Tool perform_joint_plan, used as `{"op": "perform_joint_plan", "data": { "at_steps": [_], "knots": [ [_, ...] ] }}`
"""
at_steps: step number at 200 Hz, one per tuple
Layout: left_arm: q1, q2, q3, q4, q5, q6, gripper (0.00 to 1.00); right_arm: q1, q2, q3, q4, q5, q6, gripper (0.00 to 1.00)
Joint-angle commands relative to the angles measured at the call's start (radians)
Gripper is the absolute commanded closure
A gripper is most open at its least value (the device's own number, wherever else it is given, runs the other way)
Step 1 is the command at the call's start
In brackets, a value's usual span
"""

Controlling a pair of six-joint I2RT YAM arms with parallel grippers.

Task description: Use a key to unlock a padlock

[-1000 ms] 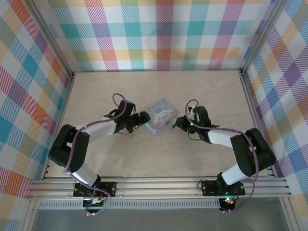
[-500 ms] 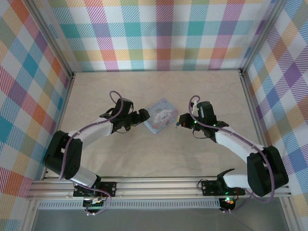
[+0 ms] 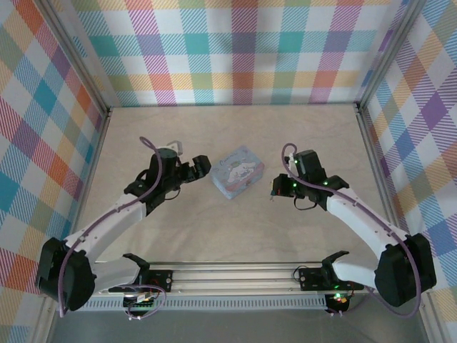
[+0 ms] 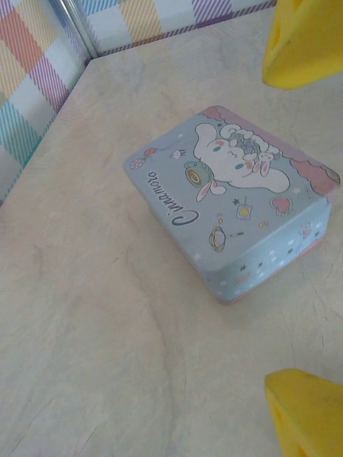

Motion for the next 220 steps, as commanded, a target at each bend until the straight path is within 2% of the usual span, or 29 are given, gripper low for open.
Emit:
{"op": "perform_joint_plan", "data": {
  "at_steps": [1,37,67,147,220],
  "knots": [
    [0.012,-0.083,-0.033,0.039,-0.106,0.069,0.0,0.039,-0.019,0.025,-0.104,0.025,-0.01,1.0],
    [0.012,-0.175,-0.069,0.045,-0.17,0.098,0.0,0.092,-0.001,0.01,-0.174,0.081,-0.003,1.0],
    [0.011,-0.209,-0.075,0.024,-0.202,0.105,0.0,0.113,0.041,-0.008,-0.179,0.071,0.003,1.0],
    [0.012,-0.221,-0.066,0.003,-0.189,0.104,0.0,0.189,0.216,0.007,-0.149,0.092,0.002,1.0],
    [0.011,-0.221,-0.06,-0.021,-0.189,0.111,0.0,0.203,0.311,0.021,-0.116,0.064,-0.005,1.0]
  ]
}}
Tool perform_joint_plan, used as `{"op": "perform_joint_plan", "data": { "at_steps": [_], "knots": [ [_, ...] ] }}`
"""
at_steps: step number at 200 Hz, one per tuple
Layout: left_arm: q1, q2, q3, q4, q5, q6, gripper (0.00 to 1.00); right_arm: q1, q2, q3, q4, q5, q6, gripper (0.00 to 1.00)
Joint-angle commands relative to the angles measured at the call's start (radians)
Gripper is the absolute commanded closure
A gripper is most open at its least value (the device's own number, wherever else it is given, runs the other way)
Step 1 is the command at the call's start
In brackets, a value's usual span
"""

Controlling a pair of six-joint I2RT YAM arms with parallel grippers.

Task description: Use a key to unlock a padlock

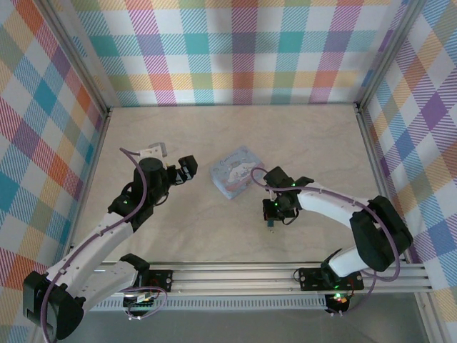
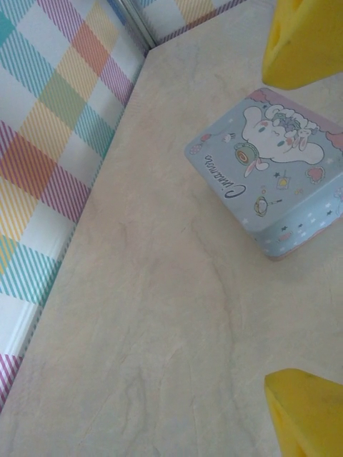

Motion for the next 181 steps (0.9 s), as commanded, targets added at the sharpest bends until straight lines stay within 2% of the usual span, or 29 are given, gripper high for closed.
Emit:
{"op": "perform_joint_plan", "data": {
  "at_steps": [1,99,159,181],
  "knots": [
    [0.012,-0.014,0.003,-0.016,-0.018,0.021,0.0,0.007,0.022,0.022,0.026,-0.022,-0.008,1.0],
    [0.011,-0.009,0.01,-0.038,0.001,0.053,0.0,0.025,0.106,0.024,0.082,-0.048,-0.002,1.0],
    [0.011,-0.015,0.009,-0.047,-0.002,0.048,0.0,0.025,0.081,0.025,0.074,-0.029,-0.012,0.9],
    [0.011,-0.017,0.014,-0.054,-0.002,0.053,0.0,0.025,0.056,0.03,0.07,-0.009,-0.014,0.8]
  ]
}}
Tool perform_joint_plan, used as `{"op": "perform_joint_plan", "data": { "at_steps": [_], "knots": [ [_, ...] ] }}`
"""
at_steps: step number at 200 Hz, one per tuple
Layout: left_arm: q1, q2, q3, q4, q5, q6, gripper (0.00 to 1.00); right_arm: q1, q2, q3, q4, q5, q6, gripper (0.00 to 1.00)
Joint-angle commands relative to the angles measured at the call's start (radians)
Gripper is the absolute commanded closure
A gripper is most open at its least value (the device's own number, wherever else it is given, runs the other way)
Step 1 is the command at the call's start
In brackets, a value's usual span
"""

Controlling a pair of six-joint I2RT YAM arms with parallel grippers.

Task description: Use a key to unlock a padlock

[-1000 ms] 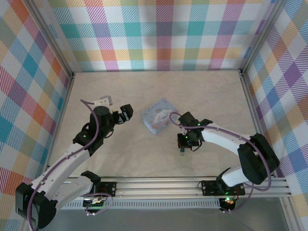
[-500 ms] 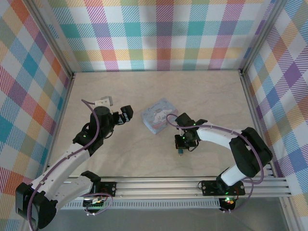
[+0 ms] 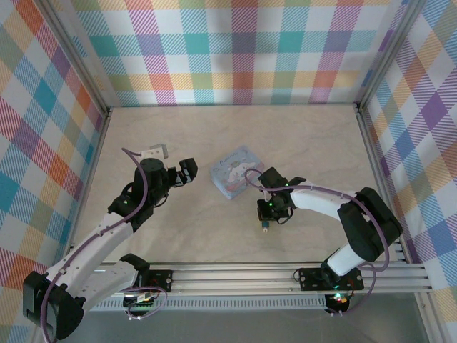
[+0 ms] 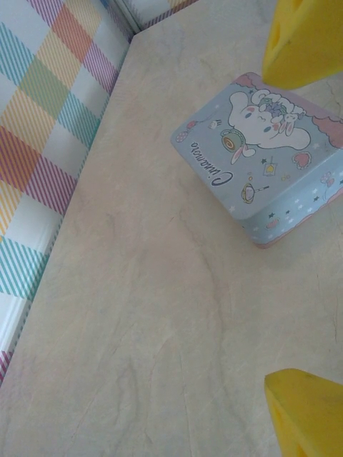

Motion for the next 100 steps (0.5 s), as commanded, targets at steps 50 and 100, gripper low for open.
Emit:
{"op": "perform_joint_plan", "data": {
  "at_steps": [50,100],
  "knots": [
    [0.011,-0.043,0.027,-0.05,-0.021,0.049,0.0,0.006,-0.115,0.028,-0.037,0.088,-0.025,0.69],
    [0.012,-0.102,0.047,-0.093,-0.1,0.128,0.0,0.003,-0.281,0.043,-0.003,0.15,-0.017,0.36]
  ]
}}
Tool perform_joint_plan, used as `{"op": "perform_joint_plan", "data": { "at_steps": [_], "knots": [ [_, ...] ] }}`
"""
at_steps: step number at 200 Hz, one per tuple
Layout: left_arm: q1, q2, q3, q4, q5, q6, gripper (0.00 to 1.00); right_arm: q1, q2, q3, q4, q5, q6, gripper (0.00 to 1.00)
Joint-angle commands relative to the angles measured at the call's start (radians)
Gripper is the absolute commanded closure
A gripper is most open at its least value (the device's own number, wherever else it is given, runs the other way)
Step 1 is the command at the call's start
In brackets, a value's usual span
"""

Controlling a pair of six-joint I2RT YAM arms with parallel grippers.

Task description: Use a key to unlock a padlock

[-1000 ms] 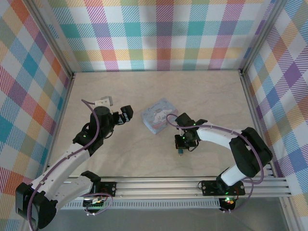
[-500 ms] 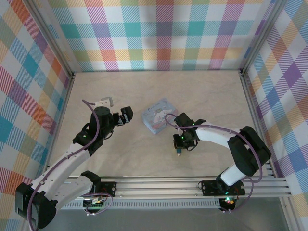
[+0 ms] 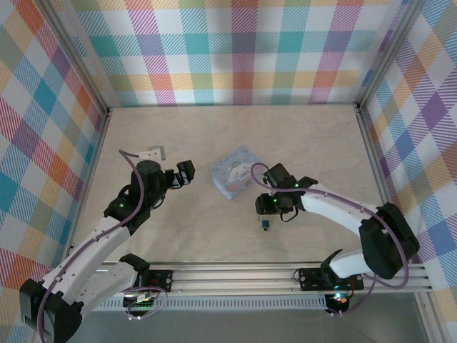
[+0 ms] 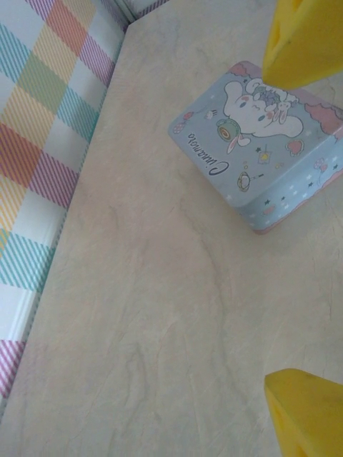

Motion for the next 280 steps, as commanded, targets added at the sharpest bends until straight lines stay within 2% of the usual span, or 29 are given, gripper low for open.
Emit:
{"op": "perform_joint_plan", "data": {
  "at_steps": [1,52,71,89,126,160,180,217,248,280],
  "knots": [
    [0.011,-0.046,0.046,-0.038,-0.071,0.071,0.0,0.003,-0.097,0.038,0.019,0.047,-0.002,0.36],
    [0.011,-0.184,0.01,-0.02,-0.152,0.189,0.0,-0.023,-0.276,0.039,0.068,0.181,-0.057,0.12],
    [0.011,-0.239,-0.013,-0.015,-0.222,0.223,0.0,-0.038,-0.336,0.022,0.088,0.236,-0.086,0.0],
    [0.011,-0.285,-0.032,-0.005,-0.27,0.254,0.0,-0.062,-0.384,-0.006,0.124,0.273,-0.129,0.0],
    [0.011,-0.317,-0.059,0.024,-0.29,0.334,0.0,-0.151,-0.437,-0.026,0.177,0.291,-0.184,0.0],
    [0.011,-0.306,-0.076,0.051,-0.308,0.338,0.0,-0.219,-0.444,-0.066,0.25,0.326,-0.227,0.0],
    [0.013,-0.293,-0.078,0.054,-0.363,0.326,0.0,-0.256,-0.437,-0.098,0.315,0.34,-0.27,0.0],
    [0.047,-0.258,-0.118,0.114,-0.428,0.317,0.0,-0.349,-0.393,-0.178,0.485,0.322,-0.34,0.0],
    [0.097,-0.204,-0.165,0.17,-0.419,0.311,0.0,-0.435,-0.31,-0.219,0.573,0.277,-0.352,0.0],
    [0.149,-0.134,-0.212,0.244,-0.393,0.283,0.0,-0.494,-0.23,-0.299,0.778,0.275,-0.372,0.0]
  ]
}}
